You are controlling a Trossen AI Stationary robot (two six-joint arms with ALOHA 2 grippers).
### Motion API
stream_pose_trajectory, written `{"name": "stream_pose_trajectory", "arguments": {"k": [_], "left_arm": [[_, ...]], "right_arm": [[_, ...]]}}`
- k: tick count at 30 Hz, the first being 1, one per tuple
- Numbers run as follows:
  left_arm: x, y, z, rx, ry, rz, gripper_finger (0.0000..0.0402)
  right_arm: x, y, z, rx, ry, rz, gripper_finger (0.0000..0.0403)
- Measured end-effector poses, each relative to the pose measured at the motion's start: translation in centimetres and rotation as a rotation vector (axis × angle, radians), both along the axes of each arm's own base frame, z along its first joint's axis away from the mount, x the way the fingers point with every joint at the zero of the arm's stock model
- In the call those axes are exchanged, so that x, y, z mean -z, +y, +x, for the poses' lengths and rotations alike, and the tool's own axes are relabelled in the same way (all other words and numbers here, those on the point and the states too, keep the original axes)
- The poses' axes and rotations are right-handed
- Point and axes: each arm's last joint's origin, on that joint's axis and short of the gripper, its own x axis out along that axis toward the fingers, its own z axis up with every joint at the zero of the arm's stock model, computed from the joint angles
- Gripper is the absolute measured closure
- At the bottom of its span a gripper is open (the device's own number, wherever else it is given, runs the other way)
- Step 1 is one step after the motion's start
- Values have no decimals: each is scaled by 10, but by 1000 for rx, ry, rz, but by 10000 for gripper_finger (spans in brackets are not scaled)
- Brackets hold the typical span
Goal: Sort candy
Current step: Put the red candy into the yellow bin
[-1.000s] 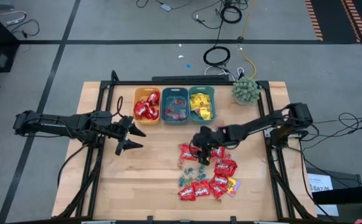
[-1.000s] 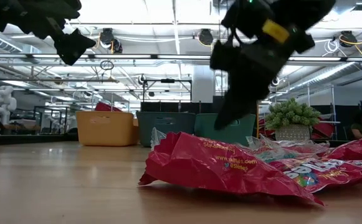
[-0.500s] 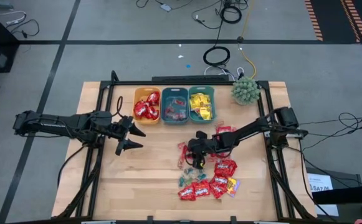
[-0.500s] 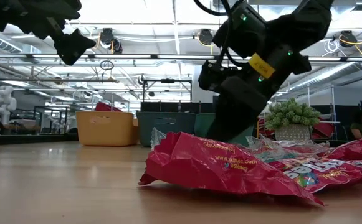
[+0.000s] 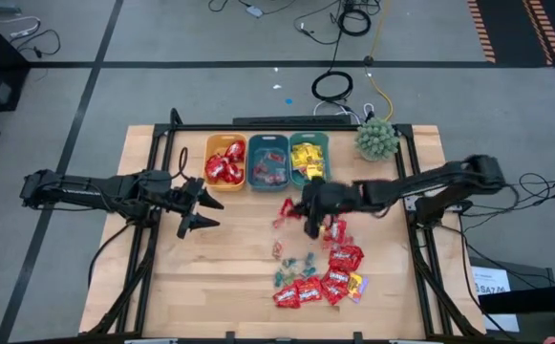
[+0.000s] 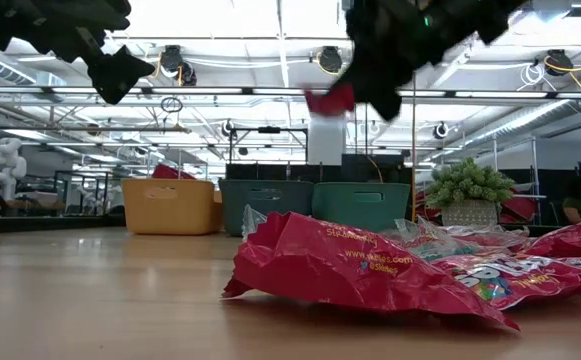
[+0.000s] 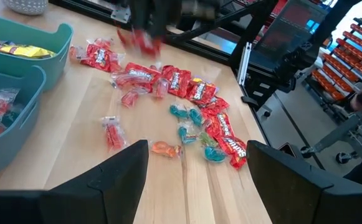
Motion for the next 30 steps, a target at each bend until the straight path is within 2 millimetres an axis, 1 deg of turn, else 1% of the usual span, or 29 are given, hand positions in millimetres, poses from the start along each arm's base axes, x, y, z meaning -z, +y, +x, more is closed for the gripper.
{"name": "stream_pose_trajectory", "arguments": {"k": [3,5,7,9,12,14,16,20,22,26,30], "left_arm": [[0,0,0,0,-1,0,120],[0,0,0,0,-1,0,120],[-1,0,0,0,-5,0,120],[-1,0,0,0,-12,0,120],[-4,0,1,0,-39,0,120],[-5,0,1,0,-52,-1,120],[-5,0,2,0,-56,-1,120],[-5,0,1,0,-51,-1,120],[-5,0,1,0,-49,-1,120],[-4,0,1,0,-49,0,120],[-5,0,1,0,-49,0,120]], "right_arm": [[-36,-21,3,58,-110,-58,397],[-55,-35,11,79,-126,-106,397],[-71,-49,26,71,-124,-157,398],[-85,-63,44,47,-119,-195,398],[-98,-86,78,25,-108,-230,398],[-95,-102,103,35,-85,-230,398],[-88,-116,127,53,-58,-226,393],[-72,-136,164,70,-32,-221,373],[-58,-145,180,78,-16,-219,361],[-32,-158,203,67,25,-242,337],[-14,-162,215,47,84,-253,306]]}}
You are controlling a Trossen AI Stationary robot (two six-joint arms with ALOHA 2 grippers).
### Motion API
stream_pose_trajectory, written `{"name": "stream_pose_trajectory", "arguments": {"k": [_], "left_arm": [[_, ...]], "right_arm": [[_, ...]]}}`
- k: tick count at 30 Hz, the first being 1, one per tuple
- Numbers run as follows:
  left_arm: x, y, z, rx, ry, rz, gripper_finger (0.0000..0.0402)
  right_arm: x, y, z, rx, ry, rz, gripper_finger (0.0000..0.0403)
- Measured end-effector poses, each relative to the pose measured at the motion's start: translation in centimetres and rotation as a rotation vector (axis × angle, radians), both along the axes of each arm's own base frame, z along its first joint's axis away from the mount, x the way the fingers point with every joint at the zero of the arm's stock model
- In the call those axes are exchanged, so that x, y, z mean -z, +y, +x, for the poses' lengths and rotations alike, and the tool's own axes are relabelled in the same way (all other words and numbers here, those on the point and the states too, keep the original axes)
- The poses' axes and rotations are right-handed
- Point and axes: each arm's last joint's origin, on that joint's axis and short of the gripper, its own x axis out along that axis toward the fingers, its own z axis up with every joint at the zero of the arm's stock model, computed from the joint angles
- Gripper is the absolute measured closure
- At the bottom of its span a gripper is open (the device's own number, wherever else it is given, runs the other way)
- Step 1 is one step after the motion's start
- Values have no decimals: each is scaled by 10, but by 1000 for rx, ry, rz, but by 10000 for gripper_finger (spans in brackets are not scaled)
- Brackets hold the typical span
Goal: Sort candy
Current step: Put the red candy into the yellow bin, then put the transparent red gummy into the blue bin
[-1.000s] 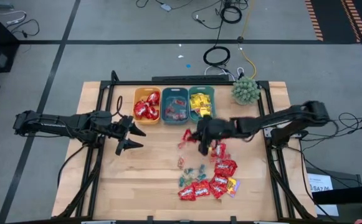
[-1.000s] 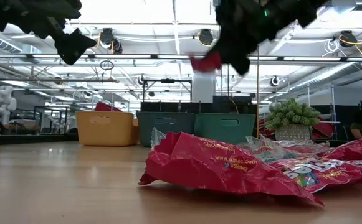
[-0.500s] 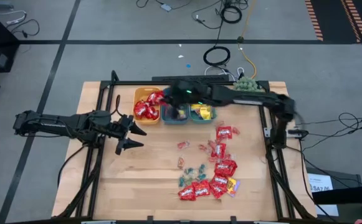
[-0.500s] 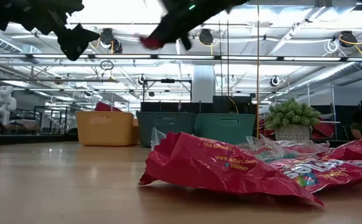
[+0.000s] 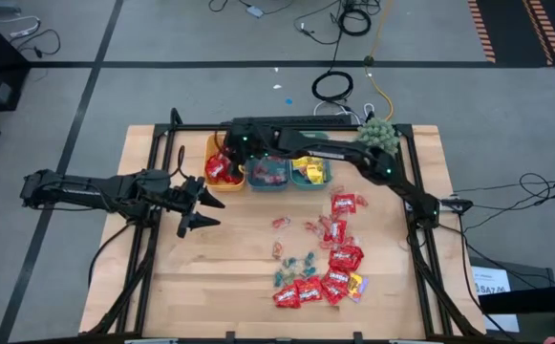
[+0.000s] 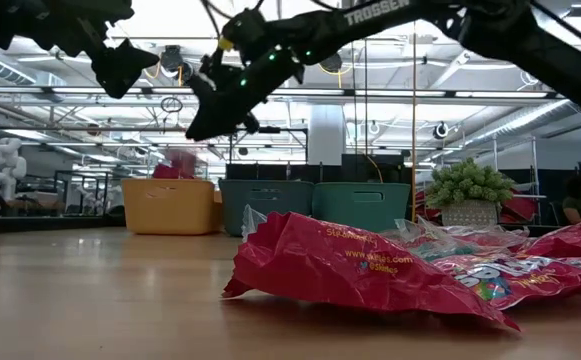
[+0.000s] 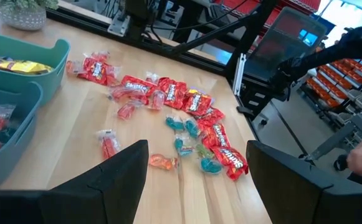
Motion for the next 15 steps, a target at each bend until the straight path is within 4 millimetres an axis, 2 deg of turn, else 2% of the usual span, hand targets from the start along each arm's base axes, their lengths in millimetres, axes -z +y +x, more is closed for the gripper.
{"name": "stream_pose_trajectory", "arguments": {"k": [5,10,15], "left_arm": [[1,0,0,0,7,0,120],[1,0,0,1,7,1,120],[1,0,0,0,7,1,120]], "right_arm": [[18,0,4,22,48,52,247],[15,-1,3,27,43,48,193],[7,0,1,26,37,47,164]]}}
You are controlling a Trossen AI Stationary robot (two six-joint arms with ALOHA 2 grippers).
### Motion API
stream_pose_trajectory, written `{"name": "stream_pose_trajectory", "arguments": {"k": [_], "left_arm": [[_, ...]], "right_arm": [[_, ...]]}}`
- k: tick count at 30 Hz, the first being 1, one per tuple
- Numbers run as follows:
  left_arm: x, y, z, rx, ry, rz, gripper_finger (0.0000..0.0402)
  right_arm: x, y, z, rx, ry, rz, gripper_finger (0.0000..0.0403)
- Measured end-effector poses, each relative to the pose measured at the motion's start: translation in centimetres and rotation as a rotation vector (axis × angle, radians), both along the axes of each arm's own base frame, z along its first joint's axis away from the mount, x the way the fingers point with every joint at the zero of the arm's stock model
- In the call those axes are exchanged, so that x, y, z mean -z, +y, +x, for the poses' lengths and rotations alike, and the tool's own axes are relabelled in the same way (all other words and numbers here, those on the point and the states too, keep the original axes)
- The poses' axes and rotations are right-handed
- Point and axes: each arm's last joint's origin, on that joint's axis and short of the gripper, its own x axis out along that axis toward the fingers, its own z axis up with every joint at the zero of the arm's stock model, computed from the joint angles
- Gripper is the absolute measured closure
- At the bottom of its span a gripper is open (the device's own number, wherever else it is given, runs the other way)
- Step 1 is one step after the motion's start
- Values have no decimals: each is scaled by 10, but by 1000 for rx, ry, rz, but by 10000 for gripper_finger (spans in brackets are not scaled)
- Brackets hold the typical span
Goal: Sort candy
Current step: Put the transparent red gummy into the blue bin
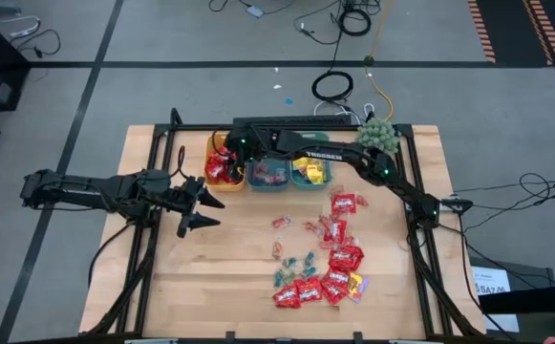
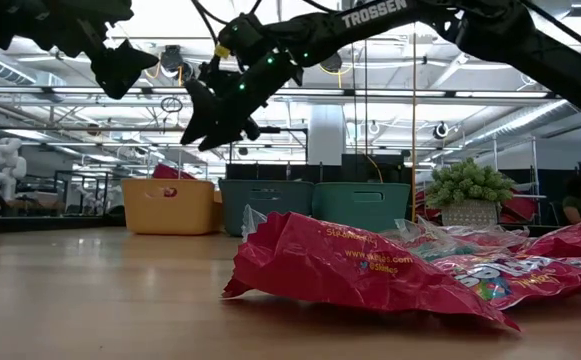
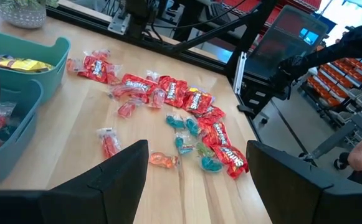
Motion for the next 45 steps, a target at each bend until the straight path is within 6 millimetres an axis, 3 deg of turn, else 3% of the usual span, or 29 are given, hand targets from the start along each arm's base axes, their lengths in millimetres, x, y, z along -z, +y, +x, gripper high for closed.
{"name": "stream_pose_trajectory", "arguments": {"k": [5,9,13,18,24,27,32,38,45], "left_arm": [[0,0,0,0,0,0,120],[0,0,0,0,1,-1,120],[0,0,0,0,-1,-1,120],[0,0,0,0,0,0,120],[0,0,0,0,4,0,120],[0,0,0,0,4,-1,120],[0,0,0,6,5,-3,120],[0,0,0,7,5,-3,120],[0,0,0,6,4,-3,120]], "right_arm": [[1,2,-2,-1,29,17,158],[4,7,-13,17,150,81,163],[-13,17,-31,-46,258,139,172],[-35,46,-48,-171,338,200,191],[-31,93,-60,-257,481,210,207],[-15,119,-66,-306,528,208,211],[28,148,-86,-308,593,184,219],[86,151,-110,-156,589,72,222],[110,153,-111,-164,569,142,245]]}}
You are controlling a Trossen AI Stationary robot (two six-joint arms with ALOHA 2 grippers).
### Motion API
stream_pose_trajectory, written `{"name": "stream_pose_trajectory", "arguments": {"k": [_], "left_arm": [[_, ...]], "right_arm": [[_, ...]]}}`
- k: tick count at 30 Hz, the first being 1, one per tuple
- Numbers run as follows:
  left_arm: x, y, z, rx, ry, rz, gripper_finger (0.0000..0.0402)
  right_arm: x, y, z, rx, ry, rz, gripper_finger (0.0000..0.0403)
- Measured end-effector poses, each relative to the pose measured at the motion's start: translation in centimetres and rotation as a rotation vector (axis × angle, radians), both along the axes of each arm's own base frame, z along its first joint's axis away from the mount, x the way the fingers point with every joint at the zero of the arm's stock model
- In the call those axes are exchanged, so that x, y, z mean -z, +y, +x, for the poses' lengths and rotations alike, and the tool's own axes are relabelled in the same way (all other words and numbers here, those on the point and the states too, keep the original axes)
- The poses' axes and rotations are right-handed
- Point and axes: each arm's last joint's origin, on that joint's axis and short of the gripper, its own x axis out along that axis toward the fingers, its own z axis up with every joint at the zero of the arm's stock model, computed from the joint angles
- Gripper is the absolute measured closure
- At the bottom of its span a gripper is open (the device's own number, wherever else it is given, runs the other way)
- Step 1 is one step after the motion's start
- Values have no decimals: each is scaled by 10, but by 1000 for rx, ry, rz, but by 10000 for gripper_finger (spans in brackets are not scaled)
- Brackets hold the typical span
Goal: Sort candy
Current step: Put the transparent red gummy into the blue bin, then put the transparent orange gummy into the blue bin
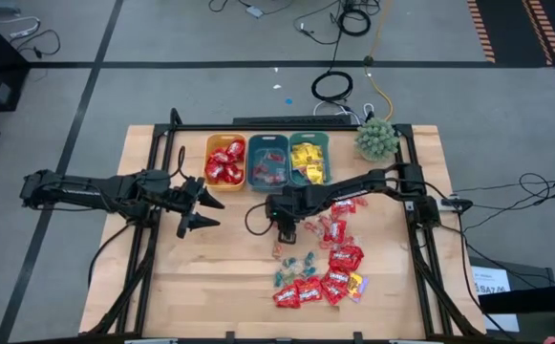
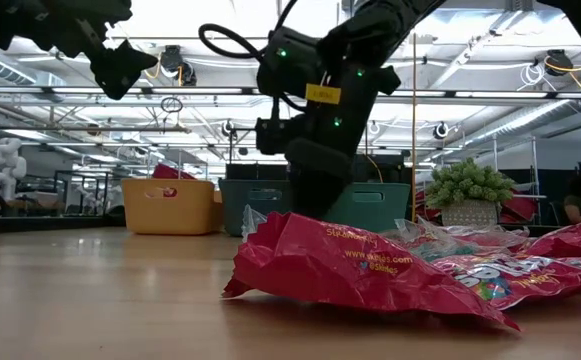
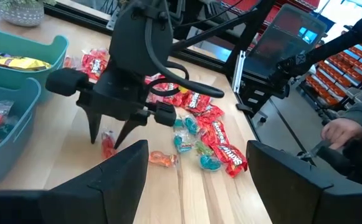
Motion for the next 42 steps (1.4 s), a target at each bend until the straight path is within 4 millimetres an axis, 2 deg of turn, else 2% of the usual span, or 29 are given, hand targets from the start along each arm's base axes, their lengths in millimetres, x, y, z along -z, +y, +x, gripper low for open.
{"name": "stream_pose_trajectory", "arguments": {"k": [4,7,9,13,17,20,24,28,32,38,42], "left_arm": [[0,0,0,0,0,0,120],[0,0,0,0,-1,-1,120],[0,0,0,0,-5,-1,120],[-1,0,0,0,-11,0,120],[-2,0,1,-1,-17,-1,120],[-2,0,1,-1,-18,-1,120],[-1,0,0,-1,-15,0,120],[-1,0,0,-1,-11,0,120],[-1,0,0,-1,-9,2,120],[-1,0,0,1,-8,8,120],[-1,0,0,1,-9,9,120]], "right_arm": [[-5,4,-4,13,23,14,326],[-22,7,-10,-1,49,44,386],[-48,8,-7,-4,-15,44,387],[-114,-4,-7,32,-227,5,375],[-155,-25,-8,132,-375,-110,384],[-177,-51,-9,201,-445,-160,393],[-176,-86,-9,282,-465,-184,393],[-174,-116,-15,367,-454,-186,367],[-171,-137,-23,488,-434,-146,313],[-171,-144,-25,502,-447,-91,214],[-171,-144,-25,491,-444,-99,163]]}}
